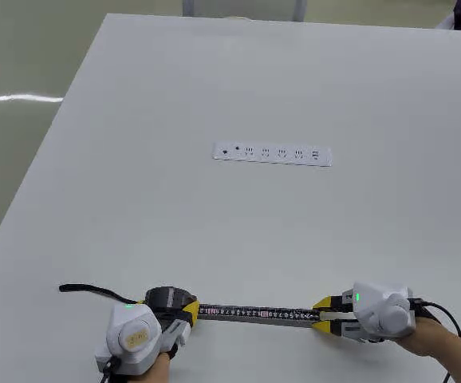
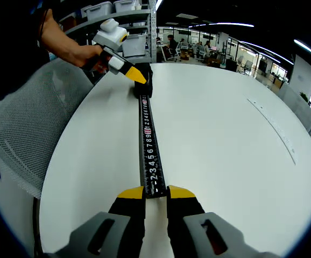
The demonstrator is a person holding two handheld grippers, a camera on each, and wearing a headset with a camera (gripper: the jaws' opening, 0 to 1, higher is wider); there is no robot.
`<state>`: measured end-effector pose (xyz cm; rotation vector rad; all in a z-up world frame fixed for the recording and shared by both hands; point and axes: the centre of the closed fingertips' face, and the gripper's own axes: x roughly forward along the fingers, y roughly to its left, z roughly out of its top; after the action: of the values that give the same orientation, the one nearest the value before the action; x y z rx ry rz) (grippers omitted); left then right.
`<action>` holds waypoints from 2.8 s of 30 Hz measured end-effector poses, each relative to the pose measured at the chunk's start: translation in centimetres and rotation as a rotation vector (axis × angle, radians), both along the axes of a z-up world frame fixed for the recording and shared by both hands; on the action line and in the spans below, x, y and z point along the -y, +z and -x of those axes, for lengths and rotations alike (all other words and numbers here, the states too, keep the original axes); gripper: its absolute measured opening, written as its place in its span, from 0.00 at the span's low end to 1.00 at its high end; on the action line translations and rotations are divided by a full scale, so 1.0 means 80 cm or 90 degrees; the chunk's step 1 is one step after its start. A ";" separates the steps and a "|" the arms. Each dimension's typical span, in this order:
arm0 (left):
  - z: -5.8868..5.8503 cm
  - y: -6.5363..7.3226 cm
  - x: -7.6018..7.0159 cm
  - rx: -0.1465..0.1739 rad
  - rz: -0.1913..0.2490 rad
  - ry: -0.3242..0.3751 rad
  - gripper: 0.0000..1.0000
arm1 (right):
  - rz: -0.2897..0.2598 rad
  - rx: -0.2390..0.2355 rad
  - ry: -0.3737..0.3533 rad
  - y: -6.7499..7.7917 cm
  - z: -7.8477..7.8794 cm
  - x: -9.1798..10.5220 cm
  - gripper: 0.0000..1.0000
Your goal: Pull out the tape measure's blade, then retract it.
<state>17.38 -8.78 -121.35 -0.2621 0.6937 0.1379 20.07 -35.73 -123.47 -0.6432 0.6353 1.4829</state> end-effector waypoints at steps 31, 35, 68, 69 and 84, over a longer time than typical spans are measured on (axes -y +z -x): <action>0.000 0.001 0.001 0.002 0.010 -0.008 0.56 | -0.008 -0.004 0.010 0.002 -0.001 -0.027 0.13; 0.000 0.002 0.001 0.002 0.010 -0.010 0.56 | -0.008 -0.006 0.011 0.001 0.000 -0.031 0.13; -0.001 0.003 0.001 0.001 0.025 -0.016 0.54 | -0.031 -0.009 0.021 0.004 -0.001 -0.068 0.13; 0.000 0.003 0.001 0.001 0.025 -0.015 0.54 | -0.031 -0.011 0.020 0.004 0.000 -0.068 0.13; -0.001 0.004 0.002 0.005 0.028 -0.021 0.57 | -0.028 -0.013 0.018 0.003 0.002 -0.069 0.13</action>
<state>17.48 -8.95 -121.05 -0.2926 0.6936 0.0906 19.89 -30.19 -123.27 -0.6058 0.6103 1.5270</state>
